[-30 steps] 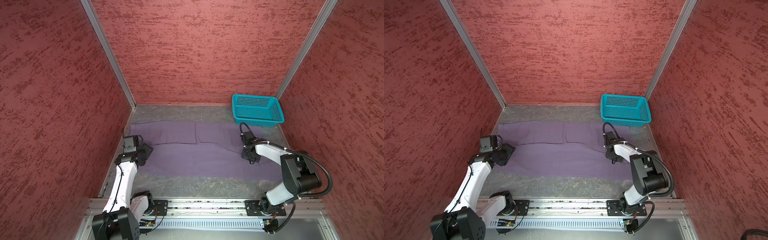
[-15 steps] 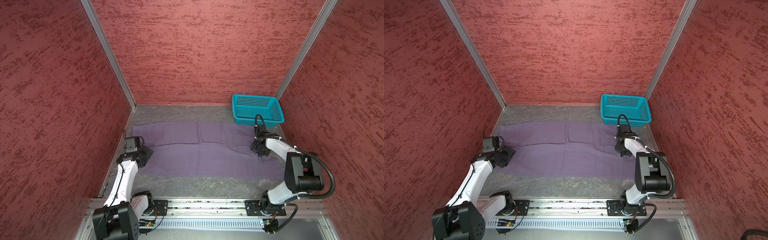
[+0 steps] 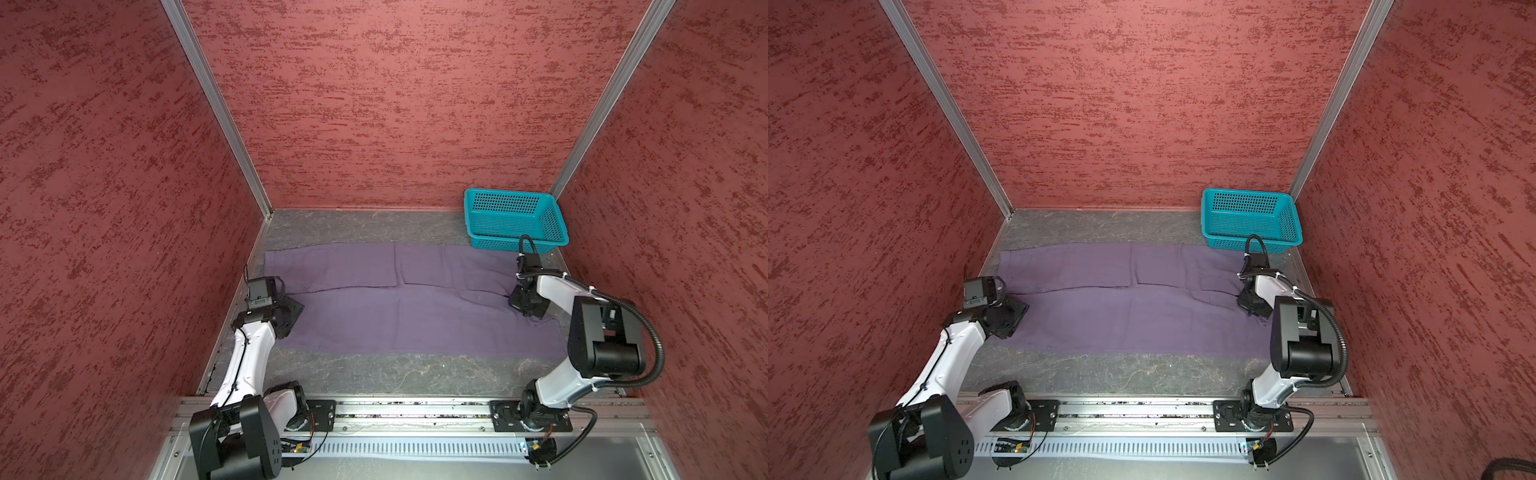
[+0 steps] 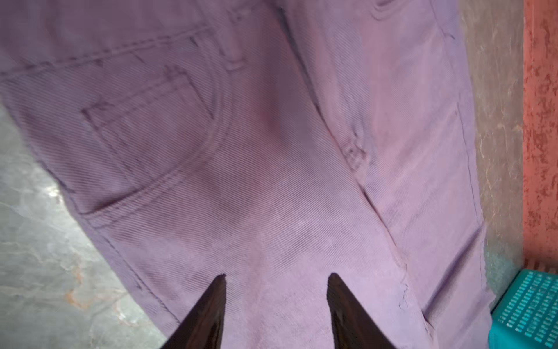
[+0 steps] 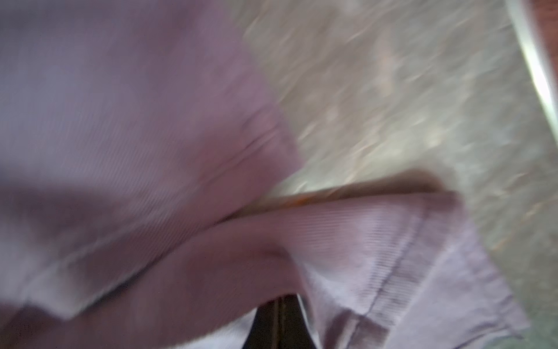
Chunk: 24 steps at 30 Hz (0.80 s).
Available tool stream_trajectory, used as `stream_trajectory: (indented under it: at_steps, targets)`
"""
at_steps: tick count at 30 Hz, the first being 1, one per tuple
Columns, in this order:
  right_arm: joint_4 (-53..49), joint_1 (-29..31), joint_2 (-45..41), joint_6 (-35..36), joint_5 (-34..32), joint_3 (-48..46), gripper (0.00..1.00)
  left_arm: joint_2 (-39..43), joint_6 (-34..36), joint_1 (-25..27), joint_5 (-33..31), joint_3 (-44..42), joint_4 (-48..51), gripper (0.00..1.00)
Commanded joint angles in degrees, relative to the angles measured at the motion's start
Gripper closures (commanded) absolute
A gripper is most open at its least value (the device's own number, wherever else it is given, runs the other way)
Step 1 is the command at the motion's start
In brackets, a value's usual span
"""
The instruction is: Fold and stack the trousers
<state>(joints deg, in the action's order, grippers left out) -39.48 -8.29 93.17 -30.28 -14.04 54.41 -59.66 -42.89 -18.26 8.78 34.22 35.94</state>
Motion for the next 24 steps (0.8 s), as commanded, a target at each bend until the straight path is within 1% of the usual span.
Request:
stream_trajectory:
  at_steps: [1, 4, 8, 10, 14, 16, 18, 21, 23, 24]
  targets:
    - [-0.42, -3.67, -2.34, 1.23, -1.92, 6.59, 0.99, 0.42, 2.14, -4.3, 3.27, -2.06, -1.2, 0.46]
    - [-1.87, -5.99, -2.83, 1.72, -2.21, 12.17, 0.97, 0.68, 3.54, -7.55, 4.57, -2.3, -0.79, 0.46]
    - [-2.61, -6.81, -1.69, 2.88, -0.8, 16.95, 0.94, 1.2, 4.75, -9.52, 5.08, -1.84, -0.34, 0.46]
    - [-1.59, -6.82, -0.81, 3.53, 1.68, 17.25, 0.91, 1.3, 4.76, -9.6, 5.13, -1.38, -0.12, 0.46]
    - [5.08, -6.62, 1.65, 5.12, 11.28, 14.5, 0.83, 1.02, 4.49, -9.45, 5.07, -0.41, -0.77, 0.46]
    - [8.71, -6.47, 2.97, 5.35, 16.25, 13.01, 0.73, -0.1, 4.54, -9.25, 5.03, 0.69, -0.82, 0.44]
    - [12.23, -6.46, 4.28, 4.7, 19.3, 11.18, 0.56, -1.6, 4.99, -8.9, 4.65, 2.07, -0.87, 0.4]
    - [15.41, -6.49, 6.69, 4.0, 21.15, 9.92, 0.42, -4.35, 5.69, -8.23, 3.72, 4.65, -1.07, 0.34]
    - [15.92, -6.52, 8.59, 4.08, 21.26, 10.24, 0.37, -6.61, 5.89, -7.66, 3.08, 7.0, -1.13, 0.3]
    - [16.09, -6.6, 9.52, 4.17, 20.99, 10.48, 0.36, -7.75, 5.66, -7.18, 2.49, 8.13, -1.38, 0.29]
